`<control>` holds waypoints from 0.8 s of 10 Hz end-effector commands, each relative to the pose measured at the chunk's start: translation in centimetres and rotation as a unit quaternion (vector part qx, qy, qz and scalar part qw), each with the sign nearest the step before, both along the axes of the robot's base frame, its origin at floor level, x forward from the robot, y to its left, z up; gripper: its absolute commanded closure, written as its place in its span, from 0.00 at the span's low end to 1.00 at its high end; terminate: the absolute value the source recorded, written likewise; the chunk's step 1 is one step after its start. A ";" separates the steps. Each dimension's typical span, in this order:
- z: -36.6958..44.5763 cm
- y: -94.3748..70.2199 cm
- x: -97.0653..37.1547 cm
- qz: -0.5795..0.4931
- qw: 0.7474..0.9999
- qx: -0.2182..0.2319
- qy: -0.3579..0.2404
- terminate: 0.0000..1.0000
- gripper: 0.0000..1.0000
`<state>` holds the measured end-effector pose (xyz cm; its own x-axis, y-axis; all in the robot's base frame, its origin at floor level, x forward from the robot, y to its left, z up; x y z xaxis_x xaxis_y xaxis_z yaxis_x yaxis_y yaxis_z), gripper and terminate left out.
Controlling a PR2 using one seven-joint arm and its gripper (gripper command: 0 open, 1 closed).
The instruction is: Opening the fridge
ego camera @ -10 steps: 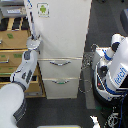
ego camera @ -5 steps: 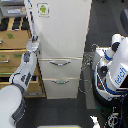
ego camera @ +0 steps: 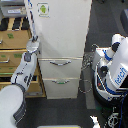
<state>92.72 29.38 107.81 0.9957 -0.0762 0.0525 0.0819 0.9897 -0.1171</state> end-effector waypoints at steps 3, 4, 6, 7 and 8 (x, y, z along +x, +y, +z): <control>26.7 -5.5 -44.0 -0.297 0.944 -0.009 -0.142 0.00 1.00; 30.8 -5.6 -53.1 -0.334 0.928 -0.002 -0.163 0.00 1.00; 43.2 -9.8 -84.6 -0.454 0.853 0.028 -0.258 0.00 1.00; 44.9 -11.4 -92.0 -0.491 0.823 0.031 -0.283 0.00 1.00; 44.8 -10.2 -94.2 -0.524 0.798 0.028 -0.297 0.00 1.00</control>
<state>68.30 23.14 116.59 0.8268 -0.5302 0.1881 0.5605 0.8050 -0.1946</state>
